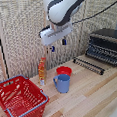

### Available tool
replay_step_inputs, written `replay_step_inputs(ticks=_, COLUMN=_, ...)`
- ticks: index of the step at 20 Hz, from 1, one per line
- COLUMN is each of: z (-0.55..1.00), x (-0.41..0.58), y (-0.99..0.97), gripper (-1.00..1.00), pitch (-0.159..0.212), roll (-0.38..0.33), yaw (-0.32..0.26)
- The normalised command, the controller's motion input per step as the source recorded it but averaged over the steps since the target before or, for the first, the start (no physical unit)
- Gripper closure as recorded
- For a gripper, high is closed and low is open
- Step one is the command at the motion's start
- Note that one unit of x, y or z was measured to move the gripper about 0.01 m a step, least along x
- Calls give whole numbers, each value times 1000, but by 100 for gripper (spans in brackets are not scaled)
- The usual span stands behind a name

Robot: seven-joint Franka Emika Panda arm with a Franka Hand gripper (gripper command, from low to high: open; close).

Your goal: Extend the gripper towards the oven tray handle. Grasp the handle and carefully pull the tray out of the oven. Move the gripper above the red bowl. Grab the red bowl gently. Lift the bowl and place it onto the oven tray.

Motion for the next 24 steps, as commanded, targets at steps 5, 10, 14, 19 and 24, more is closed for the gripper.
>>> replay_step_inputs(ticks=5, z=67, x=-137, y=-105, gripper=-100, pitch=28, roll=-324, yaw=113)
replay_step_inputs(ticks=10, z=44, x=-138, y=-203, gripper=-100, pitch=1, roll=-350, yaw=109)
replay_step_inputs(ticks=14, z=-19, x=-19, y=-313, gripper=-100, pitch=-14, roll=-301, yaw=110)
replay_step_inputs(ticks=19, z=-71, x=72, y=-314, gripper=-100, pitch=-36, roll=-268, yaw=98)
replay_step_inputs(ticks=24, z=-107, x=169, y=-248, gripper=-100, pitch=-39, roll=-281, yaw=117)
